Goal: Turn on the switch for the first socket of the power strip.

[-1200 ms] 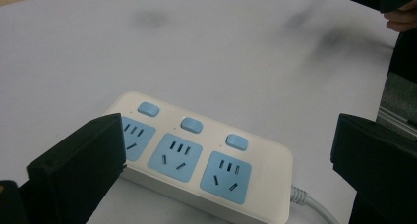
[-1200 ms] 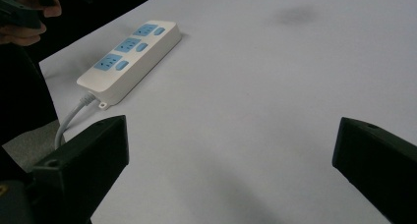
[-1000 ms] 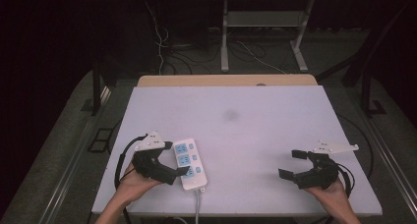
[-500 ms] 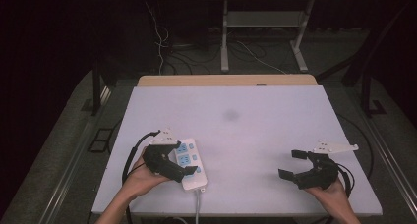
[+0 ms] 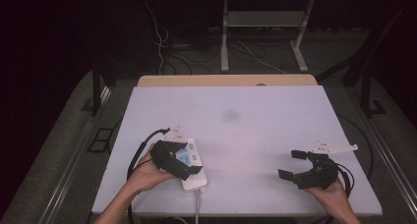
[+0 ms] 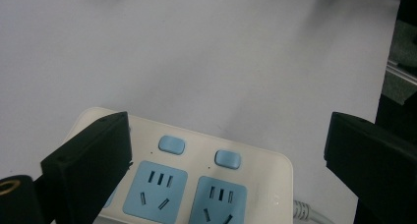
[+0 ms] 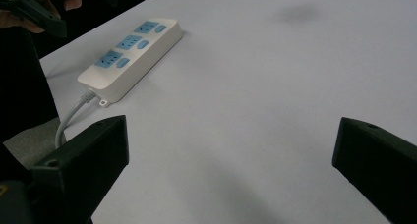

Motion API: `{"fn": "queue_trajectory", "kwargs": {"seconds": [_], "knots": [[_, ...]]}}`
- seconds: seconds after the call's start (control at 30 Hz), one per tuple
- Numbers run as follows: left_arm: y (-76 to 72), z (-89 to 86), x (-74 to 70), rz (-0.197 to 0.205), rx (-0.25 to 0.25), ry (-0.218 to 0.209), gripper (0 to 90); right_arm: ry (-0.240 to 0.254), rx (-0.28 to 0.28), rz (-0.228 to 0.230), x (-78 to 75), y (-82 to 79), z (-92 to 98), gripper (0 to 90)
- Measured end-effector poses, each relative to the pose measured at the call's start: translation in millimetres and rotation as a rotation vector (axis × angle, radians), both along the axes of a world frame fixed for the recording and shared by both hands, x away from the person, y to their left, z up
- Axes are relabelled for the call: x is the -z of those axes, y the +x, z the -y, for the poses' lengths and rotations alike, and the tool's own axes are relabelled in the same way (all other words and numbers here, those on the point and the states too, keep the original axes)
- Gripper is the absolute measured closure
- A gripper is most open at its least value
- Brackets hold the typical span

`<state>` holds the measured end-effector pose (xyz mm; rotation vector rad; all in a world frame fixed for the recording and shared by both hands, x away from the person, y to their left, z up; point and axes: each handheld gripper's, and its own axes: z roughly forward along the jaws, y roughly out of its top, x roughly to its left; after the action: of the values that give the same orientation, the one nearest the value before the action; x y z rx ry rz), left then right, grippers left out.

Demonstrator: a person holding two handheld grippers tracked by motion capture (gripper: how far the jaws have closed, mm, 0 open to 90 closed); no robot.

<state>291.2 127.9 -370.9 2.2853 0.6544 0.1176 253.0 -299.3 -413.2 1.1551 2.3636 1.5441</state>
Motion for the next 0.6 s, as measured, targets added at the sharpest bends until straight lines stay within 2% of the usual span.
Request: {"fn": "queue_trajectory", "kwargs": {"seconds": [0.1, 0.3, 0.6], "knots": [[-0.2, 2.3, -0.1, -0.002, 0.014, 0.023, 8.9, 0.002, 0.0, 0.0, 0.1, 0.1, 0.1, 0.2], [0.8, 5.5, 1.7, 0.004, 0.029, 0.045, 25.6, -0.004, -0.006, 0.0, 0.6, 0.1, -1.2, 0.2], [3.9, 7.6, 0.8, 0.003, 0.041, 0.056, 65.5, -0.008, -0.008, 0.0, 0.8, -0.1, -1.5, 0.2]]}}
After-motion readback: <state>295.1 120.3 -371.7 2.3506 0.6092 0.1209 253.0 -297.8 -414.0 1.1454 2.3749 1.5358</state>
